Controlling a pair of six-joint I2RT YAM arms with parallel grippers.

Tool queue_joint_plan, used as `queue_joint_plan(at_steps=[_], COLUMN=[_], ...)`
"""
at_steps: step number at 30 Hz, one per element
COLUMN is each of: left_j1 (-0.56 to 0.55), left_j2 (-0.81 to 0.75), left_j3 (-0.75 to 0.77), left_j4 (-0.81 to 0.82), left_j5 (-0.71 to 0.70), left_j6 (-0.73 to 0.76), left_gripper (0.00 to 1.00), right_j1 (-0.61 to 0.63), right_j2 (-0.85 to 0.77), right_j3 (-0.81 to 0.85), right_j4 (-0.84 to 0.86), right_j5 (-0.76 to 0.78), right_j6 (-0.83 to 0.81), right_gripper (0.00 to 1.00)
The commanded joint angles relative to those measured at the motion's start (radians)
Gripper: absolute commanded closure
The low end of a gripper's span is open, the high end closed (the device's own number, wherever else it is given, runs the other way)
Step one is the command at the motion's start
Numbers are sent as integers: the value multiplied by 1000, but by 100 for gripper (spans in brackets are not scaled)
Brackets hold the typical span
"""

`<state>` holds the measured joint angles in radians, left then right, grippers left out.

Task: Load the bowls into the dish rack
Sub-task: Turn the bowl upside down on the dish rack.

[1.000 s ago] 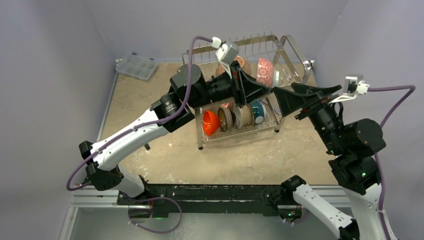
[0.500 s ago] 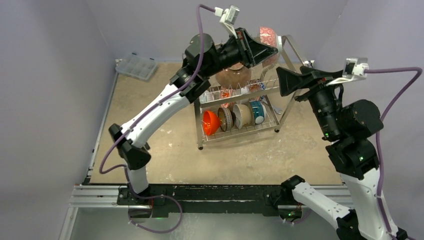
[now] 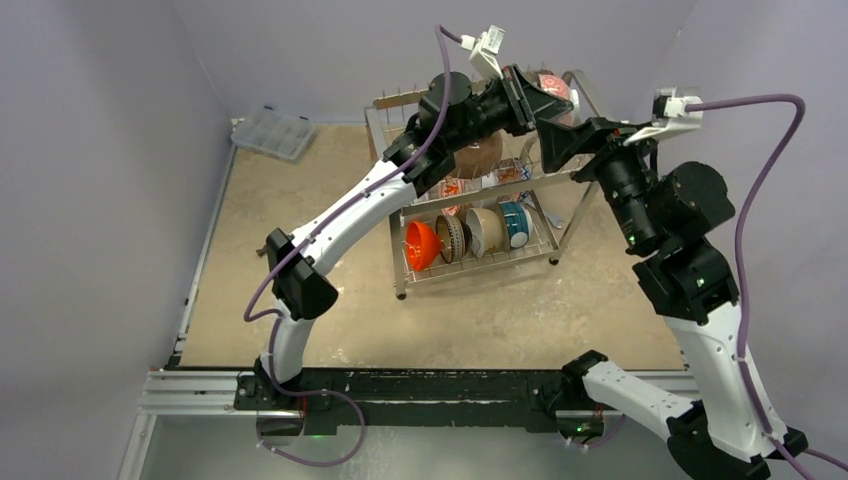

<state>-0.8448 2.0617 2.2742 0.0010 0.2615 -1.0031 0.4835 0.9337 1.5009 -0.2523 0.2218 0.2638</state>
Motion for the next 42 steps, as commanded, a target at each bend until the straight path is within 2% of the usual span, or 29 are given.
queue_joint_plan(at_steps=[1, 7, 12, 19, 26, 33, 35, 42], left_j1=[14, 27, 34, 75, 141, 166, 167, 169], left_j2=[23, 34, 8, -43, -83, -111, -116, -125], left_j3=[57, 32, -6, -33, -71, -102, -111, -125], left_j4=[105, 66, 61, 34, 44, 80, 97, 115], left_j5=[-62, -118, -153, -138, -78, -25, -7, 20], left_j6=[-65, -83, -64, -17, -90, -150, -168, -205], left_gripper=[100, 100, 100, 100, 100, 100, 100, 100], right_j1=[-1, -3, -19, -153, -339, -364, -364, -363], right_j2=[34, 100, 178, 272, 270, 292, 286, 304], right_j3=[53, 109, 174, 269, 169, 144, 122, 106], right_j4=[-16, -54, -77, -76, 39, 39, 63, 121], right_j5=[14, 15, -73, -370, -674, -680, -686, -703], right_j6=[-16, 21, 61, 120, 147, -35, -83, -205], right_gripper=[9, 9, 9, 9, 9, 6, 2, 1])
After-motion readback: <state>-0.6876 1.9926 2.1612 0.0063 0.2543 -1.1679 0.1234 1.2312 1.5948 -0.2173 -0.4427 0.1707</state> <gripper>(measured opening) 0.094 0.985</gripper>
